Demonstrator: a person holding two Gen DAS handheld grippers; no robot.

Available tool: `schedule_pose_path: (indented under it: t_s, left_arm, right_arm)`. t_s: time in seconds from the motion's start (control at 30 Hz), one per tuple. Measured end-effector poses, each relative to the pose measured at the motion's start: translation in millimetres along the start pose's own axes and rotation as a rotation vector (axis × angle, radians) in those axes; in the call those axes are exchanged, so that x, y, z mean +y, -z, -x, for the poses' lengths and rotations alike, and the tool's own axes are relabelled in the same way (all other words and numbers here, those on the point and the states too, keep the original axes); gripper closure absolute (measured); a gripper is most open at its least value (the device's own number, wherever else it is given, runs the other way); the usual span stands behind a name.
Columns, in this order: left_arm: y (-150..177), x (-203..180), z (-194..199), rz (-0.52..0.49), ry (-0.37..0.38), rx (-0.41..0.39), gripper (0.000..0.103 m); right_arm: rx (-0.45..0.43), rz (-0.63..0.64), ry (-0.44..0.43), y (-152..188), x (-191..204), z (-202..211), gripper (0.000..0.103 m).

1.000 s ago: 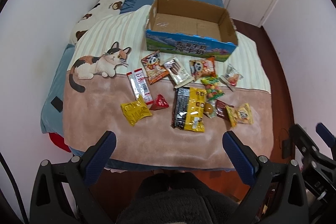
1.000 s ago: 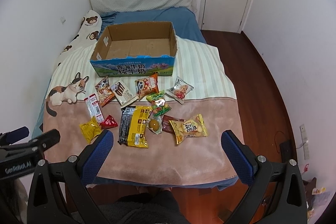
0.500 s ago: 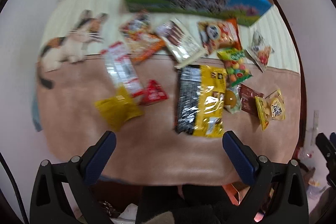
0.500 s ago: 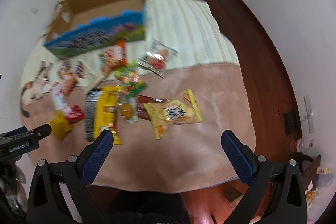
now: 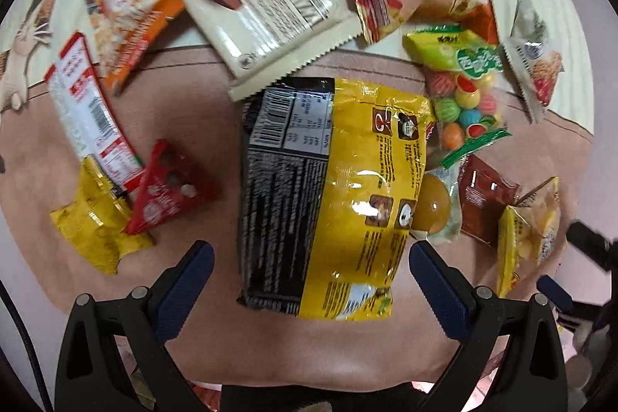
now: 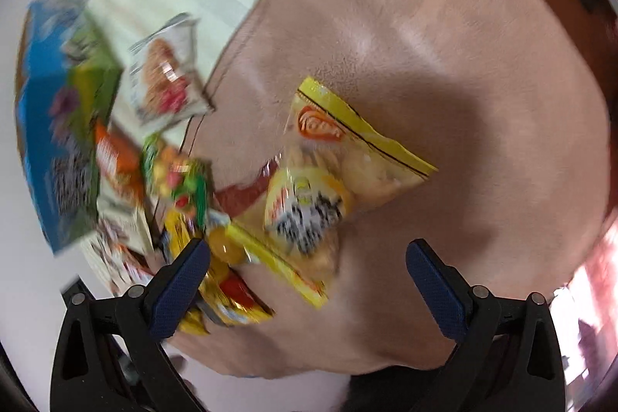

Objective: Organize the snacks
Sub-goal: 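Grasp the black-and-yellow bag with the left tool while the right tool grasps the yellow egg-biscuit bag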

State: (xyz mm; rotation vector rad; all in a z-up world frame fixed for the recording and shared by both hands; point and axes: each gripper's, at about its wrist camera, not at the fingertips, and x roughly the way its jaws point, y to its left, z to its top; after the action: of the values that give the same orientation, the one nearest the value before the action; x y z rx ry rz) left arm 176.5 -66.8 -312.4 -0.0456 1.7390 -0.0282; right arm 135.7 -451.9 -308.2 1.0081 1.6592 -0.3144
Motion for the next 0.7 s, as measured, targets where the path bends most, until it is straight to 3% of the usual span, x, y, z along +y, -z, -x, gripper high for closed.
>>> schedule_pose_path:
  t_s: [0.1,0.33,0.47,0.7]
  left_arm:
    - [-5.9,-4.5,-13.4,-0.001,-0.004,0.014,0.000]
    - [-31.3,-12.2,-50.5,-0.042,0.027,0.046,0.000]
    - [-44.0,-19.9,-67.3,-0.080,0.044,0.076,0.000]
    - [-63.1,-29.2,-117.5,-0.131,0.028,0.105,0.000]
  right_arm:
    - [0.015,-0.047,0.012,-9.9,6.6,-20.3,0.003]
    - [0.020,0.002,0.155,-12.4,25.2,-49.1,0.025]
    - [0.039,0.198,0.276,0.8,51.4,-60.4,0.035]
    - [-0.028,0.641,0.578,44.0,94.6,-75.7,0.039]
